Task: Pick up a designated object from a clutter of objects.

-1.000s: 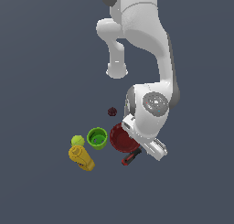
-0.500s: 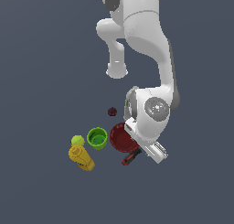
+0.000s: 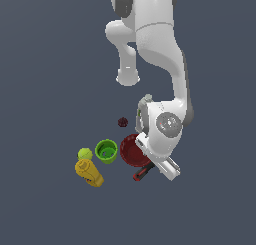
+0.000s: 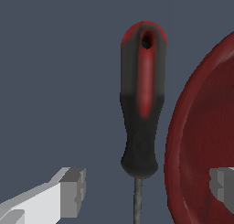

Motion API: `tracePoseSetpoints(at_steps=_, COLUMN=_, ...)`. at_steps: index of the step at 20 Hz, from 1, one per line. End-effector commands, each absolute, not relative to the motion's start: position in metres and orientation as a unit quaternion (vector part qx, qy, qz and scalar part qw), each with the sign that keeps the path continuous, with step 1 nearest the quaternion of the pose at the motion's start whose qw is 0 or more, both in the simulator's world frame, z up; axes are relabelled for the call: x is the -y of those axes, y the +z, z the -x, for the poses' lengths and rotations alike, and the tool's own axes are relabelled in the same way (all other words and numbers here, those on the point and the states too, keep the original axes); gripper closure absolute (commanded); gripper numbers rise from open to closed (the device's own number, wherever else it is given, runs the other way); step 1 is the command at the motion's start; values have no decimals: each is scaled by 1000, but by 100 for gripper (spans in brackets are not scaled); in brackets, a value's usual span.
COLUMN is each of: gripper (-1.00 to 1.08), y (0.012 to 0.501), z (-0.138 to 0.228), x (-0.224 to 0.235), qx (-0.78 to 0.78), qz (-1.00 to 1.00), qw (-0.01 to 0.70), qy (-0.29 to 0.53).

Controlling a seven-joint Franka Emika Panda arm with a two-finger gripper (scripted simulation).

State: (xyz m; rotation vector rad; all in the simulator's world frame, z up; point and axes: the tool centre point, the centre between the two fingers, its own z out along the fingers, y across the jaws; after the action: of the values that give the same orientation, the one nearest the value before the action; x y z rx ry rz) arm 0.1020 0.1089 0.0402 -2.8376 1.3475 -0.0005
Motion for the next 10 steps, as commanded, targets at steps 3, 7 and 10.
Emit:
tracePoseSetpoints(at_steps=3, gripper=-92, y=20, z=-101, x=-109, qx=-430, qz=903, qw=0, qy=0)
tracePoseSetpoints(at_steps=7, gripper=-92, y=15, z=-102, x=-109, qx=-430, qz=903, qw=0, qy=0)
tracePoseSetpoints(at_steps=10, gripper=108, y=15, z=-103, x=-109, qx=-430, qz=903, qw=0, qy=0)
